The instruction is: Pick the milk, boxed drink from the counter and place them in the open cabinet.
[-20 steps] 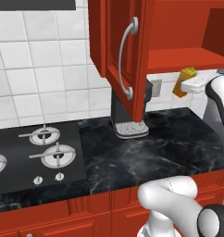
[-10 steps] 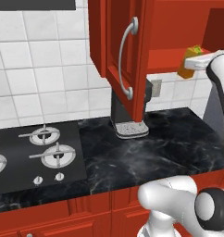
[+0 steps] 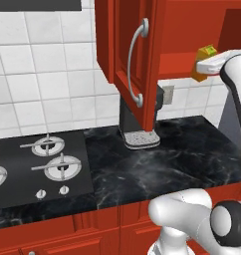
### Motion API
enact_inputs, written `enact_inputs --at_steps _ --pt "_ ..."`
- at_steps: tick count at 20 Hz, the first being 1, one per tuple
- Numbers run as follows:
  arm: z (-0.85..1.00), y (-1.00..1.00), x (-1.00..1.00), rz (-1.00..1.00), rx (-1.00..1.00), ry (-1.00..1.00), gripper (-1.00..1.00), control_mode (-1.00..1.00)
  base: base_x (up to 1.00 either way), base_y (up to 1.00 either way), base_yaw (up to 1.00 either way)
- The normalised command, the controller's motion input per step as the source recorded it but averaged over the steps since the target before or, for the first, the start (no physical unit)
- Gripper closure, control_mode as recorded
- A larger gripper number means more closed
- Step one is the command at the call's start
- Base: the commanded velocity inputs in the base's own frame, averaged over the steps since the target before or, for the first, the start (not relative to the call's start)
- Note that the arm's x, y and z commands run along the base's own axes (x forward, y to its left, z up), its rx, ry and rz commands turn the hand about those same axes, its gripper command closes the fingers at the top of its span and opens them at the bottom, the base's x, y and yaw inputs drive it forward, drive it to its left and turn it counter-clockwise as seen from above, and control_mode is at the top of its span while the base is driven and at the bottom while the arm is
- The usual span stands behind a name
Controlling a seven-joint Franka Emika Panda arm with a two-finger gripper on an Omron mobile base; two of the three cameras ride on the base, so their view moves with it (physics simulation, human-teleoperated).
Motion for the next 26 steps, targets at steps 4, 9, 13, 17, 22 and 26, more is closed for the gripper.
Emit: enact_inputs --at_steps 4,9,13,17,22,26 --pt "0.00 0.05 0.00 0.00 -0.03 0.00 1.00 -1.00 0.00 0.00 0.00" --pt "0.00 0.00 0.22 -0.02 0.00 0.00 1.00 -1.00 0.00 0.00 0.00" --pt "0.00 0.00 0.52 -0.06 0.00 0.00 1.00 -1.00 0.00 0.00 0.00" --pt "0.00 0.00 0.61 -0.07 0.00 0.00 1.00 -1.00 0.00 0.00 0.00" --pt "0.00 0.00 0.70 -0.01 0.00 0.02 1.00 -1.00 0.00 0.00 0.00" --pt "-0.02 0.00 0.69 -0.01 0.00 0.04 1.00 -1.00 0.00 0.00 0.00"
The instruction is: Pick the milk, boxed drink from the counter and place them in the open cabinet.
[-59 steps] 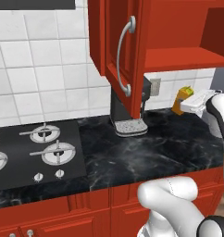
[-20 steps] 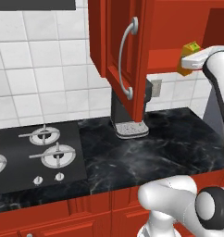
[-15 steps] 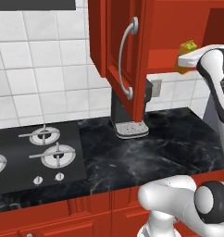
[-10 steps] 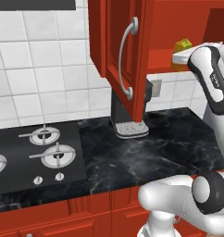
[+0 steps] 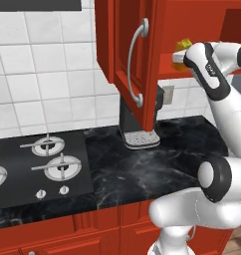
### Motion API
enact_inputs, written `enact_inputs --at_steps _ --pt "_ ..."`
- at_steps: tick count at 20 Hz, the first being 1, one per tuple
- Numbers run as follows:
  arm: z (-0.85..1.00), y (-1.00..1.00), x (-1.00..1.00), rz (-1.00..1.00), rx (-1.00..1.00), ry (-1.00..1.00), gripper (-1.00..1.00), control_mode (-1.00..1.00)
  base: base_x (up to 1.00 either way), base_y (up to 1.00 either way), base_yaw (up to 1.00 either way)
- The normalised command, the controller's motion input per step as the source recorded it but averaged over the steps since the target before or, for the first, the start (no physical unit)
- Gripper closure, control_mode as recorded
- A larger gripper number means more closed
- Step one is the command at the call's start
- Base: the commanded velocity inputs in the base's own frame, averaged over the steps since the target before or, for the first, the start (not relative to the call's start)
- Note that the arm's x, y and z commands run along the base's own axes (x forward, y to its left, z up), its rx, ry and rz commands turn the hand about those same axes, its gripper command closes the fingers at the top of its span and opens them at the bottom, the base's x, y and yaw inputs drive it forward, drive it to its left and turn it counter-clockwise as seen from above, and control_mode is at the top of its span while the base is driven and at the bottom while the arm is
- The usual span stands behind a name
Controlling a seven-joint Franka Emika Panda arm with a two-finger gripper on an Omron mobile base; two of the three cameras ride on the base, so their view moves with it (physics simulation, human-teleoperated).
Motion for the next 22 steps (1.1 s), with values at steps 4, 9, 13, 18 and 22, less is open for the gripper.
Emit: enact_inputs --at_steps 4,9,13,18,22 --pt "-0.14 0.00 0.51 0.00 0.00 0.00 1.00 -1.00 0.00 0.00 0.00" --pt "-0.05 0.00 0.59 0.00 0.00 0.00 1.00 -1.00 0.00 0.00 0.00" --pt "0.00 0.00 0.78 -0.02 0.01 0.00 1.00 -1.00 0.00 0.00 0.00" --pt "-0.07 0.00 0.69 -0.05 0.10 0.00 1.00 -1.00 0.00 0.00 0.00" --pt "-0.06 0.00 0.71 -0.05 0.09 0.00 1.00 -1.00 0.00 0.00 0.00"
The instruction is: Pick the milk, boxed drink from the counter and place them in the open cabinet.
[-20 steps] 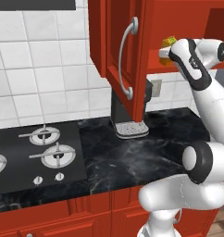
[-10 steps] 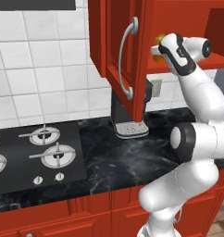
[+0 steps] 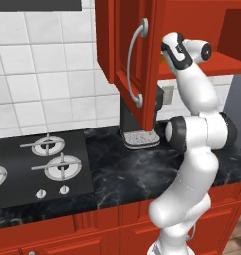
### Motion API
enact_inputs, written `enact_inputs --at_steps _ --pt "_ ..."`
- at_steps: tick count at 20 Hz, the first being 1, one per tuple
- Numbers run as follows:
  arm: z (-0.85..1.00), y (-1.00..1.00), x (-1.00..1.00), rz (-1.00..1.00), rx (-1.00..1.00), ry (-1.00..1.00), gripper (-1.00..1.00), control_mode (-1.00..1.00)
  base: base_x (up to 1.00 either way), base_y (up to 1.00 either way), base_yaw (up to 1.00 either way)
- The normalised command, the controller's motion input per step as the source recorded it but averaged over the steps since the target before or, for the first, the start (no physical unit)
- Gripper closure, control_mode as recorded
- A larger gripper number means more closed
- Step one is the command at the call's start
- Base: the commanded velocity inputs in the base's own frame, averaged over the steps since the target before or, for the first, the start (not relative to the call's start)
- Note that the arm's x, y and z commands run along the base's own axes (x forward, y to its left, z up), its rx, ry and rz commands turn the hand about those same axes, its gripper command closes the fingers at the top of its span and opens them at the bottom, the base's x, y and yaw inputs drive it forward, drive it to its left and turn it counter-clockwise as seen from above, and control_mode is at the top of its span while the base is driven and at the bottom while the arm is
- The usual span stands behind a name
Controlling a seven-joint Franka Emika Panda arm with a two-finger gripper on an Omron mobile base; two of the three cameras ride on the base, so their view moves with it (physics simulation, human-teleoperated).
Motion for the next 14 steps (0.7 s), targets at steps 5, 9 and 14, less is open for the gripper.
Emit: enact_inputs --at_steps 5,9,14 --pt "-0.04 0.00 0.61 -0.02 0.03 0.00 -1.00 -1.00 0.00 0.00 0.00" --pt "0.00 0.00 0.13 -0.02 0.00 0.13 -1.00 -1.00 0.00 0.00 0.00" --pt "0.01 0.00 -0.27 -0.08 0.00 0.25 -1.00 -1.00 0.00 0.00 0.00"
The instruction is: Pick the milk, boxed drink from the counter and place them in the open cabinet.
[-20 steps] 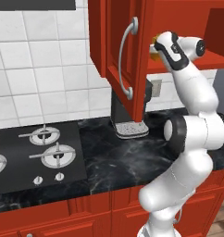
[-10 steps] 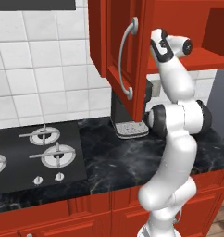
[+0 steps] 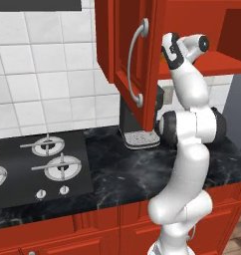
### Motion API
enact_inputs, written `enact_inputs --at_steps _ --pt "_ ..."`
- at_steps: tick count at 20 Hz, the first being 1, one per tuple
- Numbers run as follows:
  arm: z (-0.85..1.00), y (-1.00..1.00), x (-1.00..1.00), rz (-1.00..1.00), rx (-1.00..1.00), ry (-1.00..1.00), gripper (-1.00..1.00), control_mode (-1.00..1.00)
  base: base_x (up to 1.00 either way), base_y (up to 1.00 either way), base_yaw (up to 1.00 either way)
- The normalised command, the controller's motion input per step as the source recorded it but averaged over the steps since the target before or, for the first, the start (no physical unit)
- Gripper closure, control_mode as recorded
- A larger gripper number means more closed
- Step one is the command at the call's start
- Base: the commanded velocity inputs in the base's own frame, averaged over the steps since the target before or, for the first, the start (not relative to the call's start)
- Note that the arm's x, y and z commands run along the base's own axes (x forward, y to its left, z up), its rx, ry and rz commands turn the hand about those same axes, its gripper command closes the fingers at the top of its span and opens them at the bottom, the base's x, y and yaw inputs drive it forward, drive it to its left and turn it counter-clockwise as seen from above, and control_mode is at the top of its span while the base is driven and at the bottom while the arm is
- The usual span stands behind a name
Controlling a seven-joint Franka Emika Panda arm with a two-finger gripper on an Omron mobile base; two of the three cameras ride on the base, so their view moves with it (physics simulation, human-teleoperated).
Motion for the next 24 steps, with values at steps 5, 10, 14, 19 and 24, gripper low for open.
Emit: enact_inputs --at_steps 5,10,14,19,24 --pt "0.01 -0.03 -0.92 -0.09 0.05 0.18 -1.00 -1.00 0.00 0.00 0.00" --pt "0.00 -0.08 -1.00 -0.03 0.09 -0.03 -1.00 -1.00 0.00 0.00 0.00" --pt "-0.16 -0.01 -1.00 0.00 0.07 -0.23 -1.00 -1.00 0.00 0.00 0.00" --pt "-0.68 0.00 -1.00 0.00 0.04 -0.24 -1.00 -1.00 0.00 0.00 0.00" --pt "-0.91 -0.02 -1.00 0.03 0.01 0.01 -1.00 -1.00 0.00 0.00 0.00"
